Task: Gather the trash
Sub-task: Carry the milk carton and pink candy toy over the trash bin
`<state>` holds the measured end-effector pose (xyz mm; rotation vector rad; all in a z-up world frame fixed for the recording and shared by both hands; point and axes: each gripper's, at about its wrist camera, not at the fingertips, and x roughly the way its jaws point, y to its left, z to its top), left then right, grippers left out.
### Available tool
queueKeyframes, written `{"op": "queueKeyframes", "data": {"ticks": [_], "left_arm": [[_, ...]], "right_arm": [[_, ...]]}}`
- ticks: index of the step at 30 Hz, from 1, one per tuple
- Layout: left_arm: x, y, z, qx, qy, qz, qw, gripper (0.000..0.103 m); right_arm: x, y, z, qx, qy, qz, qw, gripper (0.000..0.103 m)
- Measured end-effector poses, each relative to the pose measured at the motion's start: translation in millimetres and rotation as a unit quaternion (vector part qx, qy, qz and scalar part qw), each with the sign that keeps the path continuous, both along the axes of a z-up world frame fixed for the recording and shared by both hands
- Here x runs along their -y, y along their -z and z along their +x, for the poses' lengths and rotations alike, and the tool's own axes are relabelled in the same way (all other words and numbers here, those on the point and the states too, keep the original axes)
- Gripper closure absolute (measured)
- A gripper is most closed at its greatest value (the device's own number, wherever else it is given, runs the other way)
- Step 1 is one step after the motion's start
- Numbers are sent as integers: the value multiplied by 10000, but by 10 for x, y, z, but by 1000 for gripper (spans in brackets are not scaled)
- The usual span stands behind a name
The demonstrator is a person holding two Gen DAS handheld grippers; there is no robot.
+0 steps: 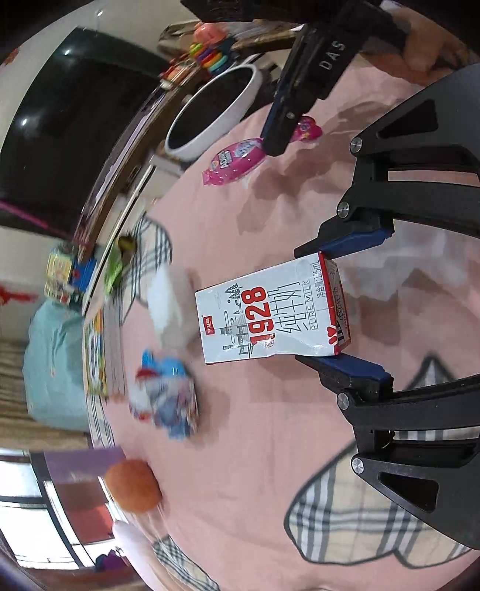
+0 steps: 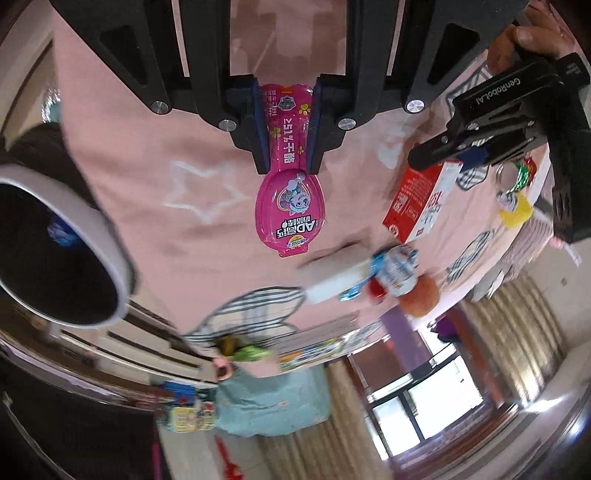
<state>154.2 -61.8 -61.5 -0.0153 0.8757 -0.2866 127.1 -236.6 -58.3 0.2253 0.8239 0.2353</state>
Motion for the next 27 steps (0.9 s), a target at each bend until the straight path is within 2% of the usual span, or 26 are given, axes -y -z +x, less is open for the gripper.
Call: {"op": "queueKeyframes", "data": {"ticks": [7,27], "left_arm": [[367,-59,-46,82,411,80,9991,56],[1146,-259,-51,298,1189,160,9923,56]], "right_arm": [[441,-19,-183,60,470,102,9988,83],[1126,-165,-459,321,1193,251,9920,83]]}}
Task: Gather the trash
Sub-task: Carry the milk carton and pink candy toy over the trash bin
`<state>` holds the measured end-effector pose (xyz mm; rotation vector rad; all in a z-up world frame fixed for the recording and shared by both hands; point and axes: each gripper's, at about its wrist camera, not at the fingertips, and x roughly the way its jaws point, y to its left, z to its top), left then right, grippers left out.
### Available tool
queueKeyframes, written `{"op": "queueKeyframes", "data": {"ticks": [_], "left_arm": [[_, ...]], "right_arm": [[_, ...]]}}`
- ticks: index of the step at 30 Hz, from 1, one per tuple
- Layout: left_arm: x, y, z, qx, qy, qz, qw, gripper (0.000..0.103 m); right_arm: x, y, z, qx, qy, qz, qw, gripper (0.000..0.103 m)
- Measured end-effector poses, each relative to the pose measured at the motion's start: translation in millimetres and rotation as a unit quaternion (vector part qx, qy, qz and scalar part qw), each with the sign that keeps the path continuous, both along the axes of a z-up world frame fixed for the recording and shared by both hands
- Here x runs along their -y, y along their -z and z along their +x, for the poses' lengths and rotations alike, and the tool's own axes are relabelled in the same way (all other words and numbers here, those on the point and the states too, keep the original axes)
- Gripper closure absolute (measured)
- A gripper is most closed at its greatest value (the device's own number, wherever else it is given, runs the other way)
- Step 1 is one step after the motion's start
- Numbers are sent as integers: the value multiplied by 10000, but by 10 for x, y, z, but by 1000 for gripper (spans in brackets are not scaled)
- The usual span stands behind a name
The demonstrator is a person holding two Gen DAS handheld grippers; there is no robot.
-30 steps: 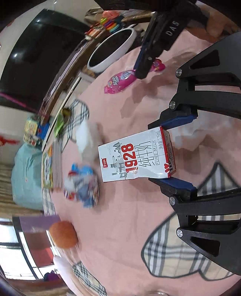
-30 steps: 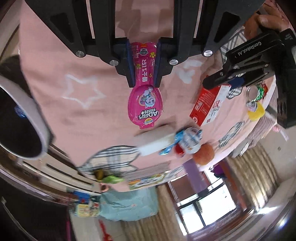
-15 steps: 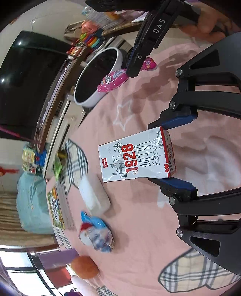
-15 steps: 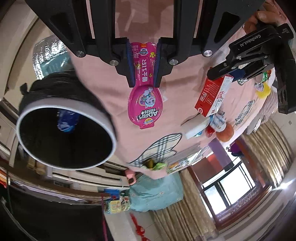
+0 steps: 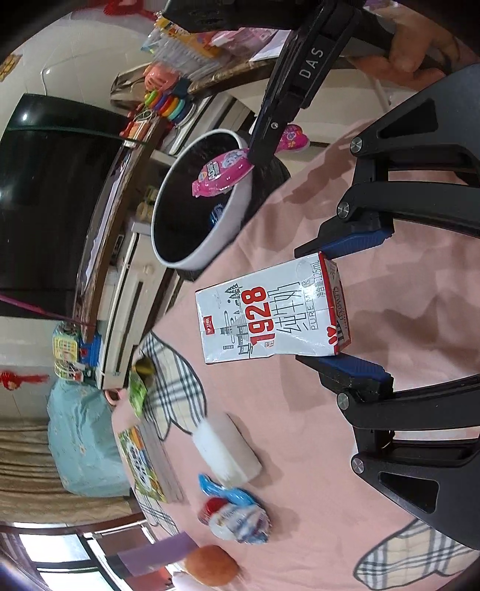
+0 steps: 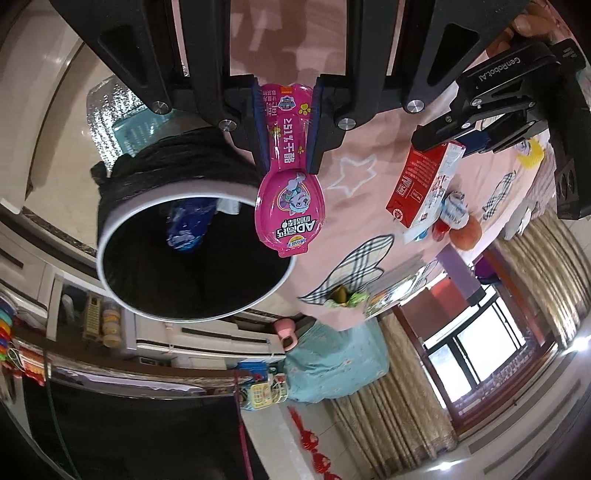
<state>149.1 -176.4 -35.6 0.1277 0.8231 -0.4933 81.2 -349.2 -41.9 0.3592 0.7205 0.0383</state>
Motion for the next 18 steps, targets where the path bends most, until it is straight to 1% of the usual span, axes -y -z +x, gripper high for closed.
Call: {"op": "queueKeyframes", "data": {"ticks": [18], "left_arm": [[620,-79,73,177,523,248,9982,56]], "right_arm": [[440,-27,27,51,321,62,9995,83]]}}
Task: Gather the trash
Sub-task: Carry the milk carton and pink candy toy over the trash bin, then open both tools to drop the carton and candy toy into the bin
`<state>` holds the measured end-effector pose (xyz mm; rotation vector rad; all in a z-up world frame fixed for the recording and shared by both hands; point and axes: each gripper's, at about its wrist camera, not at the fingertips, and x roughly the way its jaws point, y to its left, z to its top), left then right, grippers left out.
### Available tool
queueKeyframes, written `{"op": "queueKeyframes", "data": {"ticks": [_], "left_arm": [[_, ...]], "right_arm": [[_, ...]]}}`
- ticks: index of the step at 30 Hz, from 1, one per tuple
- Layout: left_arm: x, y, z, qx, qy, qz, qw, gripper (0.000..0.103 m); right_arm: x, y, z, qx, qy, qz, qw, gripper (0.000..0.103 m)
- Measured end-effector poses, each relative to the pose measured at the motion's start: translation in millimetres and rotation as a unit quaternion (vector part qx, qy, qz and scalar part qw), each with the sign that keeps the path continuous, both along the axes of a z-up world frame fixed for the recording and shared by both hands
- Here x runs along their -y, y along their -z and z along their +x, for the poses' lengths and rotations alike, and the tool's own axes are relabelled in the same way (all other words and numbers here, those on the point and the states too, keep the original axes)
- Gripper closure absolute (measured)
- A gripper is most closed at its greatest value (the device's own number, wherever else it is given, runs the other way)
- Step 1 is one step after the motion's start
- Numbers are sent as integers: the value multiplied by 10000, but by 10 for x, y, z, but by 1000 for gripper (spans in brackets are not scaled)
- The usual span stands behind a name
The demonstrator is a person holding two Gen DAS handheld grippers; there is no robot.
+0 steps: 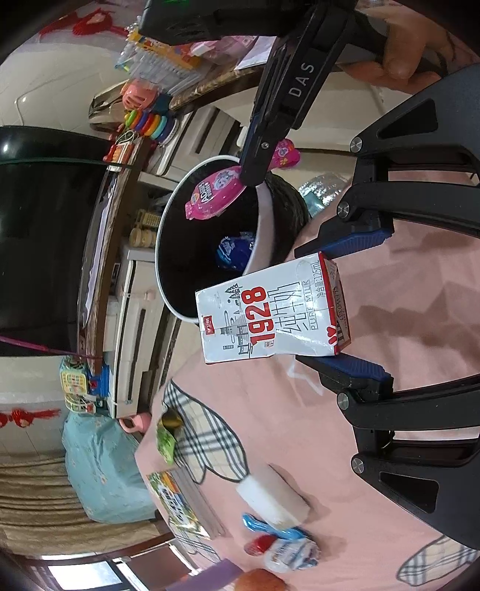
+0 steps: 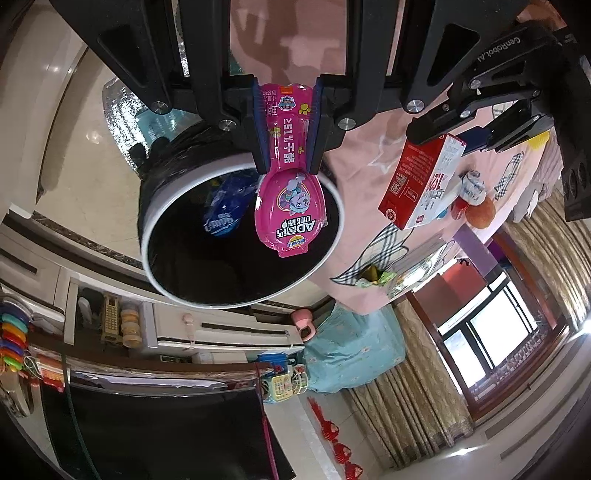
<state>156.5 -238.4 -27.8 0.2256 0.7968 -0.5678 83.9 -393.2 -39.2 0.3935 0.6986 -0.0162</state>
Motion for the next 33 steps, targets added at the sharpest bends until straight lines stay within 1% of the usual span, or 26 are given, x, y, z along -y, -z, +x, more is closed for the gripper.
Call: {"op": "queueKeyframes", "data": {"ticks": [12,20,33], "left_arm": [[324,-33,186,77,129,167,9997,56],[567,3,315,8,223,245,9995,56],[679,63,470,-190,231,243,9993,56]], "right_arm": [[235,-32,204,24,97,-14,9999,83],[403,-22,328,-40,186,48,9998,83],[514,8,461,-185,213,44,9996,83]]}}
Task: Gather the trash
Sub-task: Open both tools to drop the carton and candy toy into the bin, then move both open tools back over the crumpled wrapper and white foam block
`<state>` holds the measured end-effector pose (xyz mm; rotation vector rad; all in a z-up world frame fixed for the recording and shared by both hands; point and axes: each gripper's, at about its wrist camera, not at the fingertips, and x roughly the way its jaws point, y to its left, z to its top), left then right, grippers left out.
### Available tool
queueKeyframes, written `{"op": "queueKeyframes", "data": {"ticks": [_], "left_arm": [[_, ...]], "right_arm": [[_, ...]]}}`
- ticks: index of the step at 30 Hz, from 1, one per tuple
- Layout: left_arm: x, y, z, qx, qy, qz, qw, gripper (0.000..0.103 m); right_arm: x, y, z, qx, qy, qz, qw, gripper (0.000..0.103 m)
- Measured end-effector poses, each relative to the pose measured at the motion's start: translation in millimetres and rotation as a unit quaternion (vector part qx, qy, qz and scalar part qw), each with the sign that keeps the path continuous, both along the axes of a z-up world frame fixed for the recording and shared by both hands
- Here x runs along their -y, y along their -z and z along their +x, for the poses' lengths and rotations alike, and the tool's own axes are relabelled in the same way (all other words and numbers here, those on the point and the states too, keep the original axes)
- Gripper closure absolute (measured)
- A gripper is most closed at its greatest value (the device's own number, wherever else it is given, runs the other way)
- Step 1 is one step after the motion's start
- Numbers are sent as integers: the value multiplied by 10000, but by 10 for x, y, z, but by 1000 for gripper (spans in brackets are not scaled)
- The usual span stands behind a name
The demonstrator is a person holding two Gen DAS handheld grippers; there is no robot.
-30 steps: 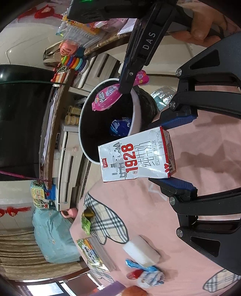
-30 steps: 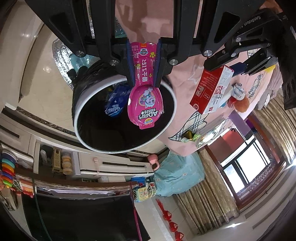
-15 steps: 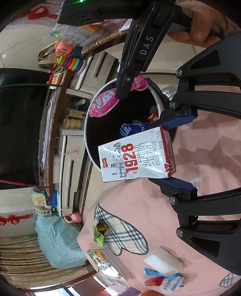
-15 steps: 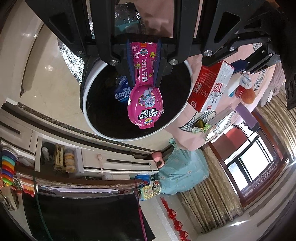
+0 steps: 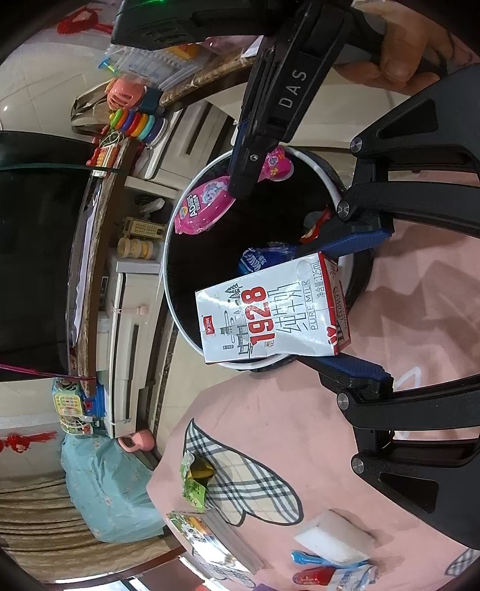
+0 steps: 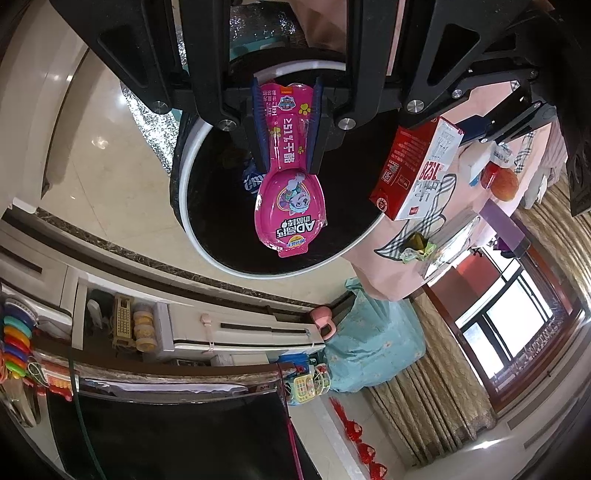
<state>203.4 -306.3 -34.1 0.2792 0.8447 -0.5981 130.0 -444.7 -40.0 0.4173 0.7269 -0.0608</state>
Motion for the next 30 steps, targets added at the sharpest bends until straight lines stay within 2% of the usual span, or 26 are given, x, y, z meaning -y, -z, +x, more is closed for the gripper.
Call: {"op": "queueKeyframes", "data": {"ticks": [8,10,11,13,16,18,22,24,27,30], "left_arm": [[20,-1,84,-122,-1,-48,9999,54],[10,8,92,-185,-41,-56,9998,45],[-7,6,91,-187,-65,-70,9998,37],[-45,-17,63,-147,-105,-141,9997,35],[-151,-50,34,-127,-181,-210,9995,32],[-265,-60,4,-112,-277,-277,9992,29],[-525,-33,-29,-195,-527,-386,9977,28],[-702,2,-53,-276,-701,-442,9962,28],[-966,53,-89,-392,-946,-530,9933,27],[-1235,109,-127,-439,-1219,-540,9901,27]], "right_arm": [[-29,11,87,-100,-29,-96,9999,82],[-16,12,96,-104,12,-100,9999,79],[-10,8,98,-112,57,-124,9998,79],[-17,-9,93,-92,88,-122,9998,77],[-17,-39,67,-38,123,-91,9999,69],[-25,-70,31,26,147,-50,9999,60],[-132,-129,-23,132,88,6,9999,49],[-202,-158,-39,189,60,19,9998,34],[-353,-192,-87,330,34,-15,9994,22],[-523,-176,-92,320,-127,25,9994,16]]}}
